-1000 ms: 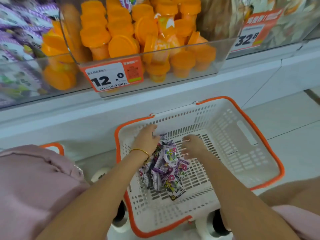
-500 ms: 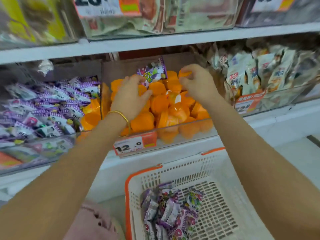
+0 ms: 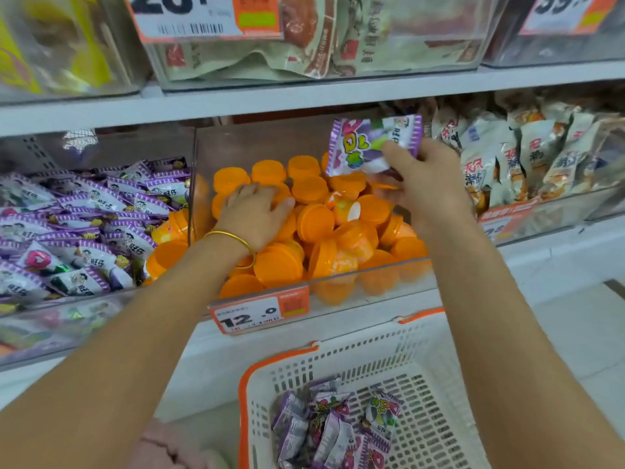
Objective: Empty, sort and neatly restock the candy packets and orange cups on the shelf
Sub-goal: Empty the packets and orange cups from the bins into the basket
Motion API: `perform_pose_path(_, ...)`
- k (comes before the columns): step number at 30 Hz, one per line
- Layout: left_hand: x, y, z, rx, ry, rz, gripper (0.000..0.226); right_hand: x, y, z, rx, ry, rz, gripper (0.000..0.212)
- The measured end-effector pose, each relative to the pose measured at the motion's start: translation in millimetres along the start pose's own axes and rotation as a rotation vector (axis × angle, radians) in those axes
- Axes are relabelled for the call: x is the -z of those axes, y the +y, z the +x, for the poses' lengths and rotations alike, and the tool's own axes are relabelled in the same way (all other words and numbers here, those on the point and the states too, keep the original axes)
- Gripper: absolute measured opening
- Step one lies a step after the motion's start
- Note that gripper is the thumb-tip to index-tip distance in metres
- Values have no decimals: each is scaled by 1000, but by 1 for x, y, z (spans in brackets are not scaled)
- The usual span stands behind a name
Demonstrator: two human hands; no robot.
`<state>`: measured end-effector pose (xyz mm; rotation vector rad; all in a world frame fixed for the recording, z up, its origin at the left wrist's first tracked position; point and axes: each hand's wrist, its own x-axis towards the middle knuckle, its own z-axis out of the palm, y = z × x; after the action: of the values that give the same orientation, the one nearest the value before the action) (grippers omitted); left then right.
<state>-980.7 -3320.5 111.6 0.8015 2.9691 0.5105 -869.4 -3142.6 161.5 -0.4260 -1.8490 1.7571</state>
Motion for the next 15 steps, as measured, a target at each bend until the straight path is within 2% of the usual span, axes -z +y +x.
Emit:
perform_pose_path(3, 4, 4, -18, -12, 30, -36, 73, 53, 1, -79, -87, -154, 75, 5)
perform_pose_path(5, 6, 10, -33, 29, -43, 3, 84, 74, 27, -116, -273, -281, 82, 12)
perform_pose_path(8, 4, 19, -53, 42, -88, 105, 71, 79, 80, -153, -624, -464, -97, 19)
perform_pose_path(10, 4, 22, -62, 23, -64, 125, 65, 72, 111, -166, -757, -542, -297, 22)
perform_pose_path(13, 10, 20, -69, 17, -51, 122, 74, 59, 119, -170, -729, -627, -595, 28)
perform_pose_path(15, 16, 17, -69, 32, -97, 147, 85, 57, 87, -158, -571, -518, -560, 27)
